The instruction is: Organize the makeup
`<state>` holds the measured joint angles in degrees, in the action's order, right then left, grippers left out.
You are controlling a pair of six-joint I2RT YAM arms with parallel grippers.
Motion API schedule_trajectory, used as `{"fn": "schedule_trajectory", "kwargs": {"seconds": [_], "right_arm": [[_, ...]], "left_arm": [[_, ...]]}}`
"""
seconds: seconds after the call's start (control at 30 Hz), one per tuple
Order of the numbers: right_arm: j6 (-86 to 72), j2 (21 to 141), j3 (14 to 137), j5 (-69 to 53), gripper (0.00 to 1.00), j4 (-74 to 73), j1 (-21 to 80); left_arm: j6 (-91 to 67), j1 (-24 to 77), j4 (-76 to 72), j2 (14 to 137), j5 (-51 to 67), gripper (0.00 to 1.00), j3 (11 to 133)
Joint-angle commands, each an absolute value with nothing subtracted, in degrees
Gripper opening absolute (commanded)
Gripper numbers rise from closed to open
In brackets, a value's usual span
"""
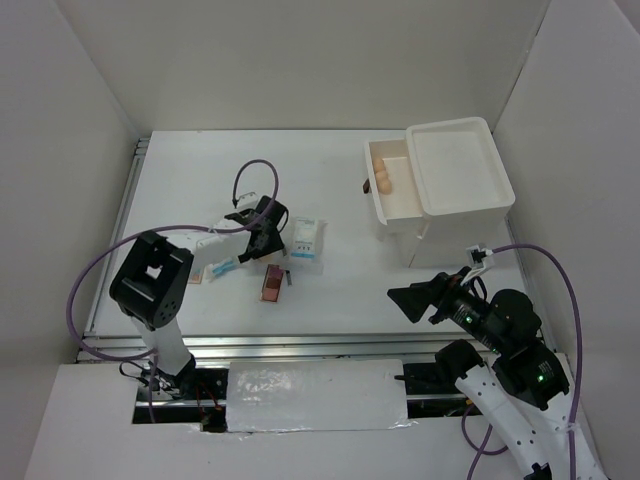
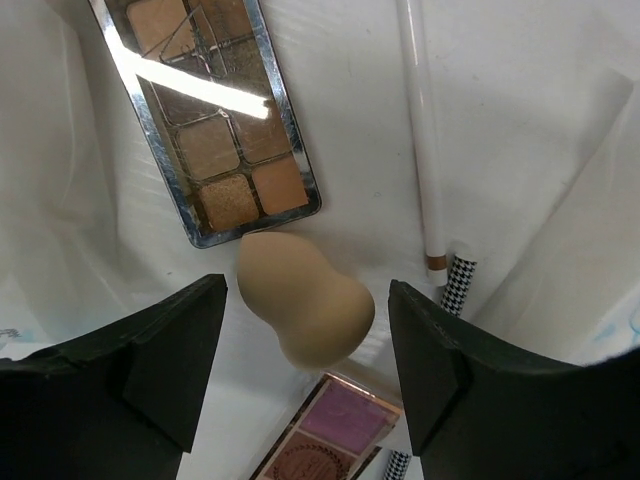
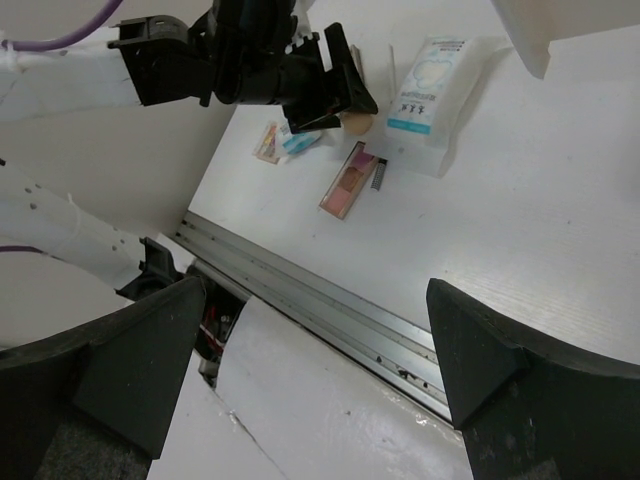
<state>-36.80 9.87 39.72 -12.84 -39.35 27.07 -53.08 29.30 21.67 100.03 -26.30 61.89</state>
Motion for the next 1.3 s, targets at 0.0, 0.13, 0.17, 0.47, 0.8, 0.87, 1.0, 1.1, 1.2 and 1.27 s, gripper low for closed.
{"fn": "schedule_trajectory", "kwargs": {"seconds": [0.0,0.13,0.17,0.47,0.8,0.87,1.0,1.1,1.2,1.27], "right_arm": [[-36.12,9.76,39.64,-12.31,1.0,-37.09,26.89],[-36.04,9.58,39.81,-11.95,1.0,-37.35,26.89],[-36.04,9.58,39.99,-11.95,1.0,-37.44,26.72],[-36.03,9.75,40.08,-11.86,1.0,-37.18,26.89],[-36.74,9.58,42.98,-10.72,1.0,-37.53,26.98],[-36.48,9.4,44.03,-10.63,1.0,-38.58,26.72],[-35.86,9.05,46.14,-9.41,1.0,-40.69,26.89],[-34.9,8.7,47.28,-8.35,1.0,-42.62,26.89],[-34.28,8.96,48.51,-7.74,1.0,-43.24,26.89],[-34.19,9.23,48.6,-7.56,1.0,-43.24,26.89]], "left_arm": [[-54.76,29.0,20.48,101.86,-25.93,0.78,62.84],[-55.46,29.0,19.69,101.34,-25.75,0.51,61.44],[-55.55,29.0,20.3,100.99,-26.1,0.41,61.44],[-52.76,35.32,26.2,84.92,-32.43,0.16,64.85],[-39.38,40.34,2.29,85.06,-5.54,0.21,80.57],[-38.5,41.57,0.53,88.93,-2.55,0.22,87.58],[-37.71,43.15,-0.97,100.79,1.3,0.27,98.94],[-38.41,43.86,1.74,108.26,2.63,0.32,109.12],[-38.24,44.99,4.82,116.6,3.43,0.39,116.7],[-37.53,45.44,7.9,119.6,2.12,0.57,123.09]]}}
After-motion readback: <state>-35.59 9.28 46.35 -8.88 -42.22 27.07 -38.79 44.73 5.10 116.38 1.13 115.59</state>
